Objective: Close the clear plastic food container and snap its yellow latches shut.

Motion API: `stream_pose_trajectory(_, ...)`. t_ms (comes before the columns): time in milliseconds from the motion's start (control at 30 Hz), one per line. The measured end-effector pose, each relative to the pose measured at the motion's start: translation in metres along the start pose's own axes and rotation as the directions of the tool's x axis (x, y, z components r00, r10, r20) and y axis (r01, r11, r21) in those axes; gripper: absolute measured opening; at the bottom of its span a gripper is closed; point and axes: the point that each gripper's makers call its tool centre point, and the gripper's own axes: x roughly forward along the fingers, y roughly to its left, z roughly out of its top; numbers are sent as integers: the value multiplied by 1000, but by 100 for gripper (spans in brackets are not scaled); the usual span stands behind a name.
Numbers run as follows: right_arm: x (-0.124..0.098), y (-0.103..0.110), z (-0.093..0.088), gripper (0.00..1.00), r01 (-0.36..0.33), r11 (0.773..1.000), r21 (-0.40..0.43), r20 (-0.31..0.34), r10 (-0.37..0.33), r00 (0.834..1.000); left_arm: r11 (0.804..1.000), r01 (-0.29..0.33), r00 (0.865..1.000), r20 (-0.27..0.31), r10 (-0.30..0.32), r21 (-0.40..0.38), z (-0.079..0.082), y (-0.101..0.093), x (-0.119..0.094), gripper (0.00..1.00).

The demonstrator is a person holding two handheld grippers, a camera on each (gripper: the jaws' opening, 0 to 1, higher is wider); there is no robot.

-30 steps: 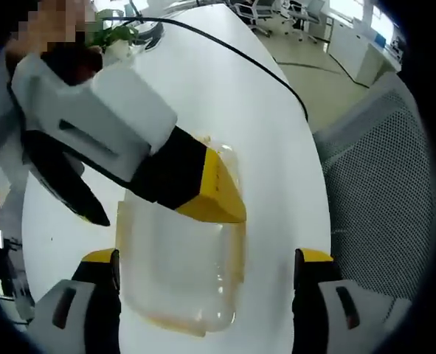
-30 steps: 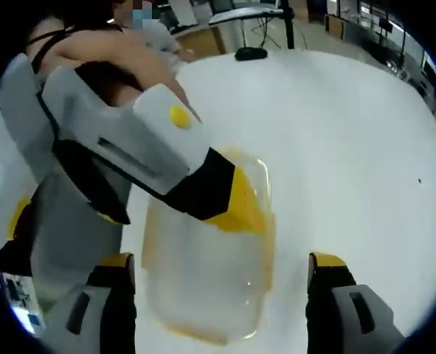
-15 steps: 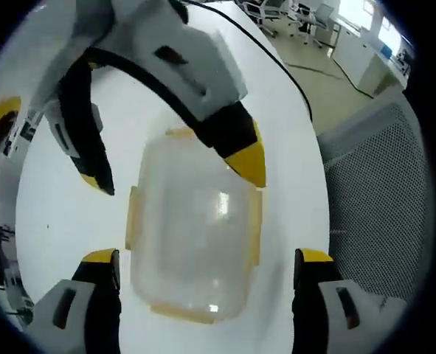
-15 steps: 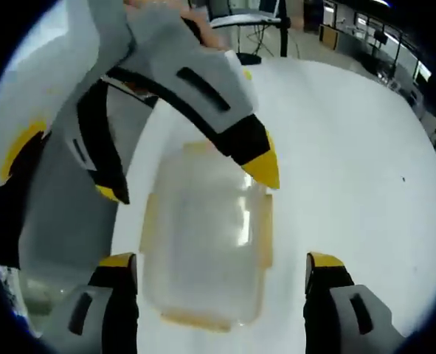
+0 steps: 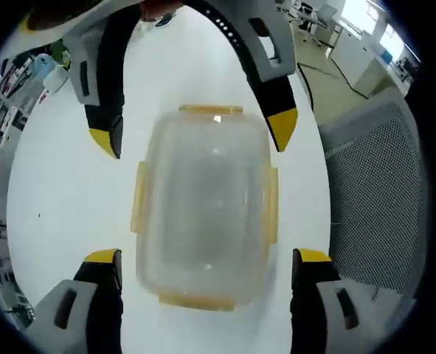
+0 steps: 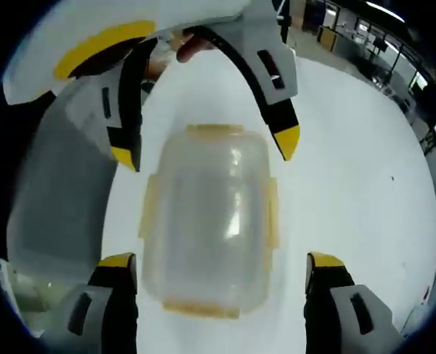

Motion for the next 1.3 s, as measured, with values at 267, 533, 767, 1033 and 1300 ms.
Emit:
stream_pose_trajectory(267, 2, 4, -7, 95, 23, 1000, -13, -18, -23, 1000, 1000, 15, 1000, -15, -15, 26, -2, -2, 2, 98)
stream_pose_trajectory(533, 4, 7, -5, 96, 36, 999, -16, -25, -37, 999, 999, 25, 999, -32, -24, 30, -6, 0, 6, 99)
stream_pose_trajectory(767, 6, 9, -5, 96, 39, 999, -3, -20, -39, 999, 998, 29, 999, -33, -27, 61, -6, -1, 8, 97)
stream_pose_trajectory(1033, 13, 13, -7, 95, 29, 1000, -3, -25, -30, 999, 994, 36, 997, -69, -29, 103, -13, -2, 15, 97)
stream_pose_trajectory(1300, 17, 12, -15, 92, 27, 1000, 3, -44, -27, 999, 992, 38, 997, -78, -29, 117, -14, -3, 21, 95)
